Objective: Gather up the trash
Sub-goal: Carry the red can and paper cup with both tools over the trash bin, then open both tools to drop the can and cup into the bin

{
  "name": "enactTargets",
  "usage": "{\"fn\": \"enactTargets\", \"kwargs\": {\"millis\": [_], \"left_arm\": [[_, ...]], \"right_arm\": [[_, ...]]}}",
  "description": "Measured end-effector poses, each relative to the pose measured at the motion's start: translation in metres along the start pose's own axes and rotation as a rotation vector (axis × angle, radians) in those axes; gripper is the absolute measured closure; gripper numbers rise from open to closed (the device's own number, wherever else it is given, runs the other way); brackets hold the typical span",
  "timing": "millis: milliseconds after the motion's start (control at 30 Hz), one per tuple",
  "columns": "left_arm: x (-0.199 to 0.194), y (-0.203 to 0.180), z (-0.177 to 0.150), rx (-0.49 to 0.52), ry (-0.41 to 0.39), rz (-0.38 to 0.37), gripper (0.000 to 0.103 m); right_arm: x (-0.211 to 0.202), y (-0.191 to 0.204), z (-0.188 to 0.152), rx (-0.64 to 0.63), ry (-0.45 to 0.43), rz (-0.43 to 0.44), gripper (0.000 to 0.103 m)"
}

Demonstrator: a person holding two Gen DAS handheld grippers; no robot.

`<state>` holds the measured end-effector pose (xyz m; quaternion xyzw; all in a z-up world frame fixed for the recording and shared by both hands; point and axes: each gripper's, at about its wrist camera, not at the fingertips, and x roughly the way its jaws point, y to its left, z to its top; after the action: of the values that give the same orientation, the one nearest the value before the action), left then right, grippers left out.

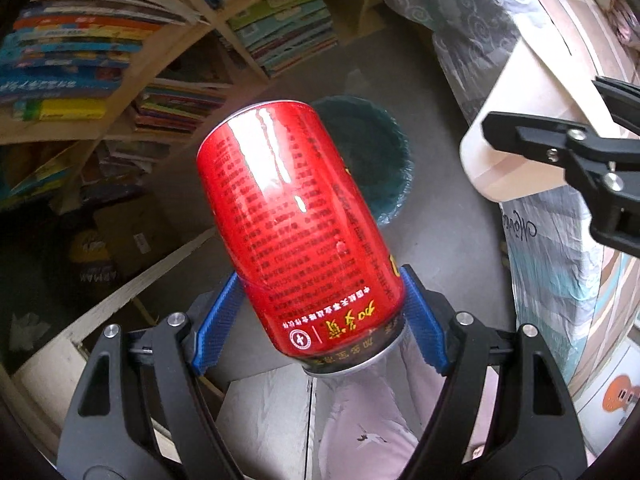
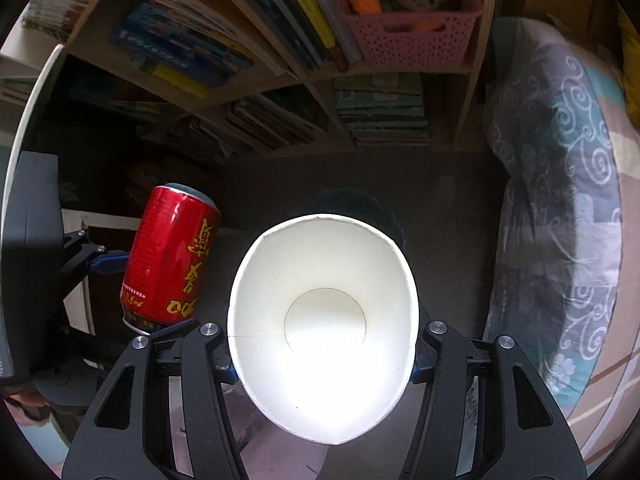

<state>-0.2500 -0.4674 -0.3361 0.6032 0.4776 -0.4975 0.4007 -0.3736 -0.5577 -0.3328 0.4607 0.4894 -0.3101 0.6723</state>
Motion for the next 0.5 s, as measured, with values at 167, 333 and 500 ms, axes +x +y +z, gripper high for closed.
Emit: {"fn": "enactTargets", "kwargs": {"millis": [167,333,500], "left_arm": [[0.008,-0.002,0.004,0.029,0.008,-0.003,0.029],[0.016,-0.002,0.006,0.052,0.018,-0.003,0.029],[0.023,-0.001,0.009,0.054,0.027,-0.016,0.029]], "right_arm": [[0.012,-0.002,0.002,0.013,0.01,0.002,0.046],[0.018,-0.004,0.005,0.022,0.013,0.0,0.046],[0.028,-0.004,0.008,0.025,0.014,-0.005,0.046]]}}
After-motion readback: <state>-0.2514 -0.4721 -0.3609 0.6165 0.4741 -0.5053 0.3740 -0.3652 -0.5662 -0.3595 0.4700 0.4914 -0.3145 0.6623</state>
